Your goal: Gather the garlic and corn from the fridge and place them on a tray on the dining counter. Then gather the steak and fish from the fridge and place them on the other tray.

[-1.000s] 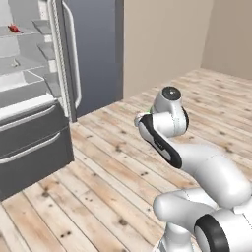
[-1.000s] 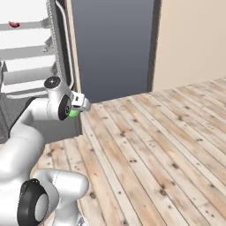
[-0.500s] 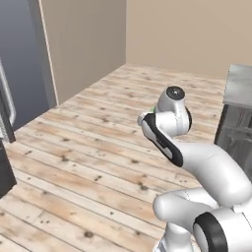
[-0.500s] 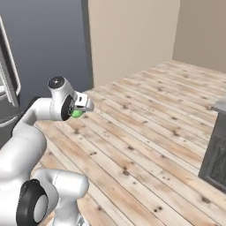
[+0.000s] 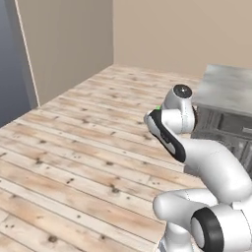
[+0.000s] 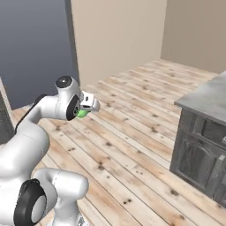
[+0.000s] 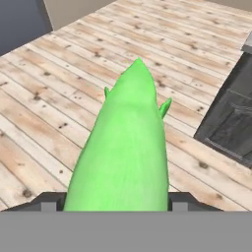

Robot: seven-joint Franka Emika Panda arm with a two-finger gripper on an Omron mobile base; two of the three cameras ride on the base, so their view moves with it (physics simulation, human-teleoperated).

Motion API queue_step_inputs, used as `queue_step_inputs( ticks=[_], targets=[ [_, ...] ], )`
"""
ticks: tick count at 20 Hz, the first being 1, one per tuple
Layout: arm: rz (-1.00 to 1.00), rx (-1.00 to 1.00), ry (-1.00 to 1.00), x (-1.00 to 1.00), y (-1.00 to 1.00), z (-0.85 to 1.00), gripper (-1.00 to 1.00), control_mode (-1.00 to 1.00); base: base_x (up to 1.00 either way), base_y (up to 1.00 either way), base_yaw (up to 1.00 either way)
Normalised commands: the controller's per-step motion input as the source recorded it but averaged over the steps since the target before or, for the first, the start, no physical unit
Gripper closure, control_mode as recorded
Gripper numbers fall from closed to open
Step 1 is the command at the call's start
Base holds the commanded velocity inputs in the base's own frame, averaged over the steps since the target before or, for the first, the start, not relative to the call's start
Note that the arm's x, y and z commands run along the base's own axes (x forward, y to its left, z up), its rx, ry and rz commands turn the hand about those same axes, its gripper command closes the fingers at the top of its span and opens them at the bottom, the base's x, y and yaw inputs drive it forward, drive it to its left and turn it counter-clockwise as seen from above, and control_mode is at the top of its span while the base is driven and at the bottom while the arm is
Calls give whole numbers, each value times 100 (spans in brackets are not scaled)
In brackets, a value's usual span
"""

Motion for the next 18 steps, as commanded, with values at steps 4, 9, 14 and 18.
queue_step_inputs(
  ticks=[4,9,14,18],
  targets=[
    [0,0,0,0,0,0,100,100,7,-100,-17],
    [0,0,0,0,0,0,100,100,12,-100,-32],
    [0,0,0,0,0,0,100,100,33,-100,-39],
    [0,0,0,0,0,0,100,100,41,-100,-33]
  ],
)
